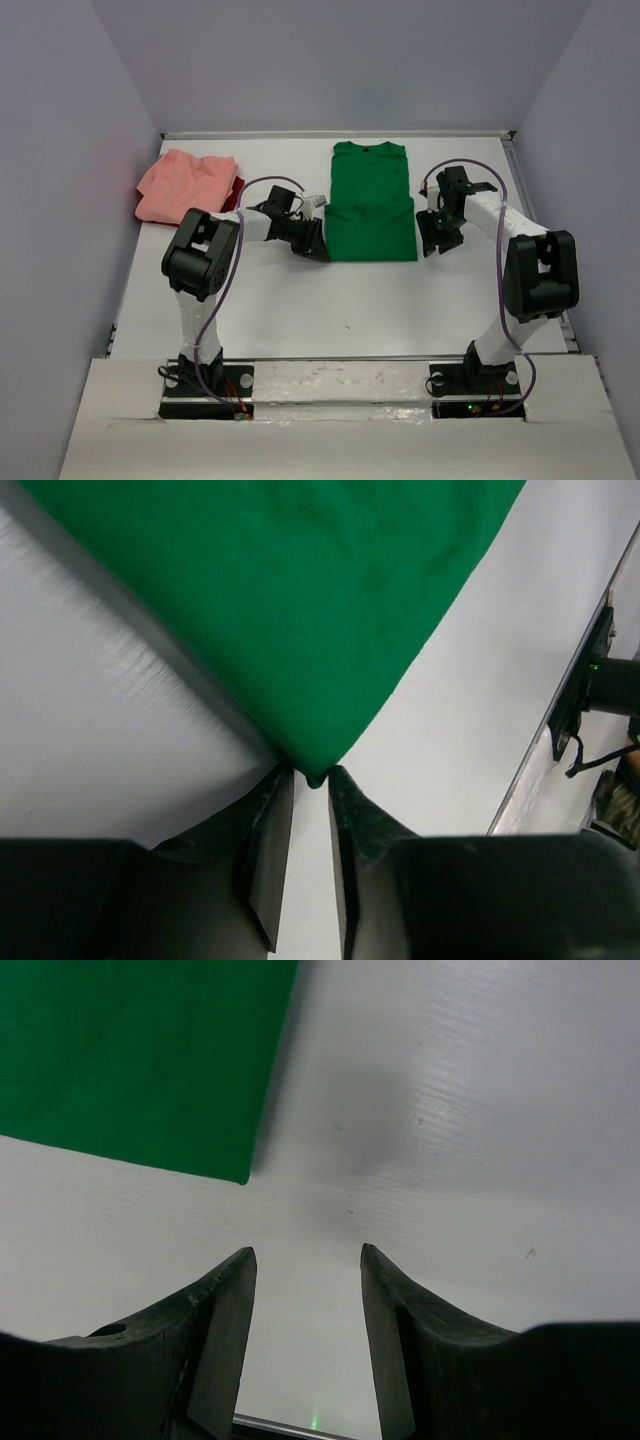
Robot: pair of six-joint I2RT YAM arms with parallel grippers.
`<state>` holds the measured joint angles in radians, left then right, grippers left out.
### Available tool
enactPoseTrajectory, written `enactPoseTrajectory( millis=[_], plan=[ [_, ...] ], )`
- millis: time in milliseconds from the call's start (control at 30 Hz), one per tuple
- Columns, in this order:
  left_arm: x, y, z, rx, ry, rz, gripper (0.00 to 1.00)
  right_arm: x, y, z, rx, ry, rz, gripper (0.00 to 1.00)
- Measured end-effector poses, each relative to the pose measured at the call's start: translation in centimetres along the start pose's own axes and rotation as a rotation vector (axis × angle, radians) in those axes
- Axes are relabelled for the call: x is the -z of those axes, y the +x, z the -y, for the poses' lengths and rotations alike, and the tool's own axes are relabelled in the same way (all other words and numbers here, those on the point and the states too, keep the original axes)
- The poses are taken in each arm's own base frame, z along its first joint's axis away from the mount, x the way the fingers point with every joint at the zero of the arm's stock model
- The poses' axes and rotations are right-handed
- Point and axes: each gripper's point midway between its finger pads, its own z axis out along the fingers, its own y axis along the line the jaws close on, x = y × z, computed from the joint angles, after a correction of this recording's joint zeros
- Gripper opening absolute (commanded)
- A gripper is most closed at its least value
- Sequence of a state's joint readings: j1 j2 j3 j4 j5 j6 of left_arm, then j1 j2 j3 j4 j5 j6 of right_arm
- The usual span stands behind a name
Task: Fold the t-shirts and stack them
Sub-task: Fold the tshirt
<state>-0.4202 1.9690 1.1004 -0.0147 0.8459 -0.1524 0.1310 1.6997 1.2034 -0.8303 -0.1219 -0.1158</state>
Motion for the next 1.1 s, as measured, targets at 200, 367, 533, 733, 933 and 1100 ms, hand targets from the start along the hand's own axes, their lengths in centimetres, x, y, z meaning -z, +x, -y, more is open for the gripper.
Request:
enactPoseTrajectory(
  millis=[200, 367, 533, 733, 933, 1100],
  plan=[
    [-0.4, 0.2, 0.1, 0.001, 0.003, -0.014, 0.31, -0.1, 0.0, -0.7, 0.003, -0.04, -0.002, 0.51],
    [-0.7, 0.0, 0.2, 0.0, 0.013, -0.021, 0.27, -0.2, 0.2, -1.2, 0.007, -0.072, -0.011, 0.51],
    [-1.0, -0.1, 0.2, -0.002, 0.019, -0.028, 0.16, -0.2, 0.3, -1.6, 0.013, -0.099, -0.017, 0.51],
    [-1.0, -0.2, 0.3, -0.006, 0.022, -0.031, 0.0, -0.8, 1.1, -2.0, 0.006, -0.123, -0.056, 0.51],
    [-1.0, -0.2, 0.4, -0.012, 0.021, -0.032, 0.0, -1.5, 1.5, -2.0, -0.009, -0.131, -0.089, 0.49],
    [-1.0, -0.2, 0.4, -0.016, 0.022, -0.033, 0.0, -2.1, 1.5, -2.1, -0.04, -0.17, -0.104, 0.45]
  ],
)
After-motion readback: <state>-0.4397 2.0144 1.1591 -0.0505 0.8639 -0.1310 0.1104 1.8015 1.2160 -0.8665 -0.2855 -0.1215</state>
